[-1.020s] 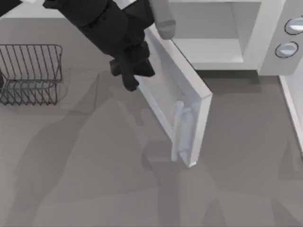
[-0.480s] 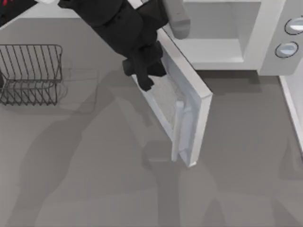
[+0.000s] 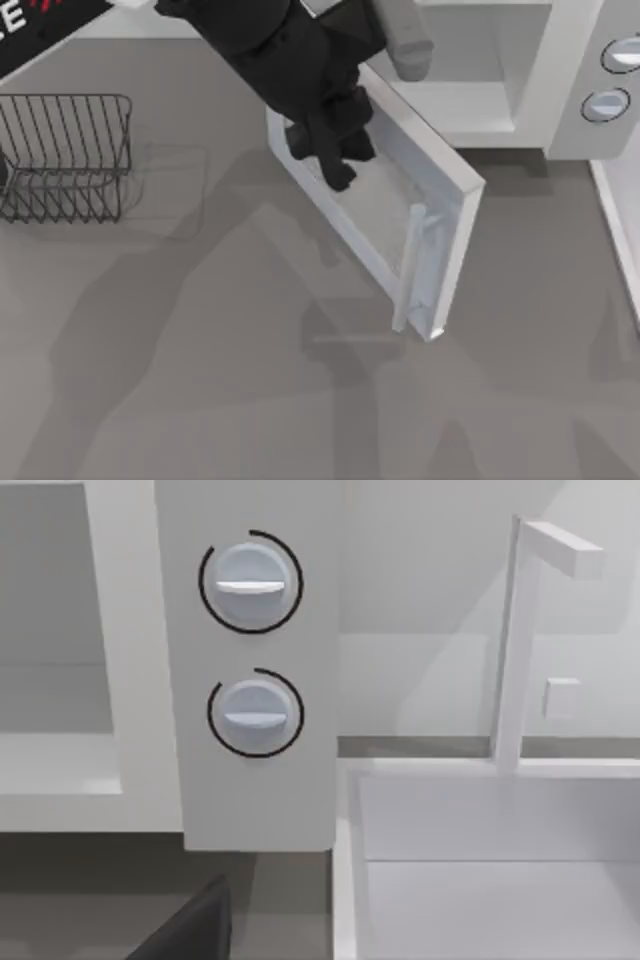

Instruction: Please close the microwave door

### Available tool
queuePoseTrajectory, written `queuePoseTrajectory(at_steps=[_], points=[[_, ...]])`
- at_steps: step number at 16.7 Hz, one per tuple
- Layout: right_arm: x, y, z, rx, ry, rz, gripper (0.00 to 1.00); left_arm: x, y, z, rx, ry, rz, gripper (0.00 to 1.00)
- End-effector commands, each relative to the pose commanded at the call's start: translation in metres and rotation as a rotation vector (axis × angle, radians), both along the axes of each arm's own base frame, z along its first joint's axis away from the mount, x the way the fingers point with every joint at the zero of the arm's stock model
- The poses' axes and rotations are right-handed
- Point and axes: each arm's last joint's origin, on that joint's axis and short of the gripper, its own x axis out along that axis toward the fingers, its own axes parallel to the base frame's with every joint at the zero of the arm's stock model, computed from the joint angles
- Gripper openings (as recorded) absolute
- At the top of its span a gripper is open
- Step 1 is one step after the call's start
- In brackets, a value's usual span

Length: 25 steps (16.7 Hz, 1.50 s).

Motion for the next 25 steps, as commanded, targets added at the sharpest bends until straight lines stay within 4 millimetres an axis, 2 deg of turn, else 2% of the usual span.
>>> queuePoseTrajectory(at_steps=[2,10,14,20,25], points=[[0.0,0.0,0.0,0.0,0.0,0.0,1.0,0.0,0.001,0.0,0.0,0.001,0.002,0.0],[0.0,0.0,0.0,0.0,0.0,0.0,1.0,0.0,-0.018,0.0,-0.001,0.0,0.003,0.0],[0.0,0.0,0.0,0.0,0.0,0.0,1.0,-0.001,-0.017,0.001,-0.001,0.004,0.004,0.0],[0.0,0.0,0.0,0.0,0.0,0.0,1.0,-0.001,-0.035,0.001,0.0,0.005,0.005,0.0],[0.0,0.0,0.0,0.0,0.0,0.0,1.0,-0.001,-0.034,0.002,-0.002,0.003,0.007,0.0]])
